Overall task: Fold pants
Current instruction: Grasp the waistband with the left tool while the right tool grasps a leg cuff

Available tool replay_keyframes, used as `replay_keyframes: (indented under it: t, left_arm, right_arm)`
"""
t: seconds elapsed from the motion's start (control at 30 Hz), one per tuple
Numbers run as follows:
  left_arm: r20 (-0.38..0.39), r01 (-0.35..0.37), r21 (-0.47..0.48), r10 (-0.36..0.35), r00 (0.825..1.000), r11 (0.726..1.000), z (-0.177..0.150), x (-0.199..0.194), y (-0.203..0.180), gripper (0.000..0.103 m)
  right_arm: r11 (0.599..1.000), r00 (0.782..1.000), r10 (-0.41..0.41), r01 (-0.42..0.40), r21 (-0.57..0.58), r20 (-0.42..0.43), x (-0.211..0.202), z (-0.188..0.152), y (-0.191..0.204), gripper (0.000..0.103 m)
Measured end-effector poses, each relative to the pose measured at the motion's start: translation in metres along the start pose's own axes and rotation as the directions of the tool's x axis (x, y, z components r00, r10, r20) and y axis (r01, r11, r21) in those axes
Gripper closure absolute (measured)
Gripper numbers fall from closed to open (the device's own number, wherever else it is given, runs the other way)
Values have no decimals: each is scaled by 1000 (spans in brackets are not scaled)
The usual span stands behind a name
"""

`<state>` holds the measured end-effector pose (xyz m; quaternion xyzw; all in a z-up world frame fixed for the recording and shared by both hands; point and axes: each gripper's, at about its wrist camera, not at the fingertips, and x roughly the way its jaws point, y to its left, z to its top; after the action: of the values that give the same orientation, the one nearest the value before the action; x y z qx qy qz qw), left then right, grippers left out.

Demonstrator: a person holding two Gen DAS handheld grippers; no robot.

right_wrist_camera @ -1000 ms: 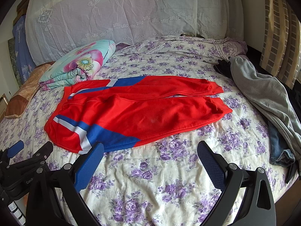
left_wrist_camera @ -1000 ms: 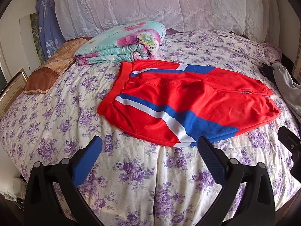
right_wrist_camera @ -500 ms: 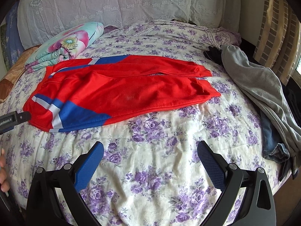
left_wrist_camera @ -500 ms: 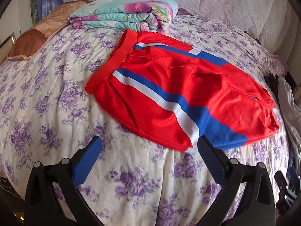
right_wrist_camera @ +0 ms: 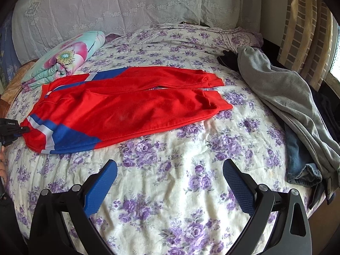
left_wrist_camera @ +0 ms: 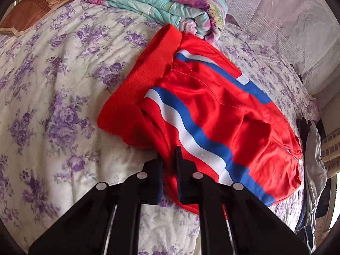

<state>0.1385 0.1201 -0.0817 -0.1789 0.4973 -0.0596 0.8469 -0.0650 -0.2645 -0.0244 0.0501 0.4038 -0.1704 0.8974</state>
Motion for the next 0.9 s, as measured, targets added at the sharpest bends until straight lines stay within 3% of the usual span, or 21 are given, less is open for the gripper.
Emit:
replay_keyframes:
  t: [0.1, 0.23, 0.33, 0.4, 0.47, 0.57, 0.63, 0.77, 0.9]
  left_arm:
    - [32, 3, -10, -3, 999, 1000, -9, -10, 6, 94]
    - [18, -7, -19, 7, 1000, 1000, -10, -3, 13, 94]
    - [22, -14, -4, 14, 1000, 1000, -9, -3, 11, 94]
    - [22, -25, 7, 25, 999, 1000, -10, -1, 10, 94]
    - [13, -36, 9, 36, 999, 999, -9, 4, 11, 94]
    - [8, -56, 14, 55, 998, 998, -8, 9, 8, 94]
    - [22, -59, 20, 58, 998, 998, -10, 4, 7, 94]
    - [36, -44, 25, 43, 998, 999, -20, -16, 11, 95]
    - [20, -37, 18, 36, 999, 999, -41, -27, 21, 95]
  right_arm:
    - [998, 998, 42, -40, 52, -46, 24, 20, -23, 3]
    - [962, 967, 205, -169, 215, -152, 75, 44, -52, 5]
    - [938, 955, 238, -178, 299, -178, 108, 55, -64, 26]
    - [916, 942, 265, -180, 359, -204, 132, 59, -70, 54]
    - [894, 920, 300, -179, 410, -254, 161, 61, -74, 74]
    - [860, 933, 311, -195, 472, -181, 172, 62, -83, 98]
    - [836, 930, 336, -220, 503, -152, 166, 61, -87, 99]
    - [829, 933, 346, -253, 498, -103, 121, 52, -90, 99]
    - [850, 938, 326, -235, 472, -120, 91, 24, -101, 98]
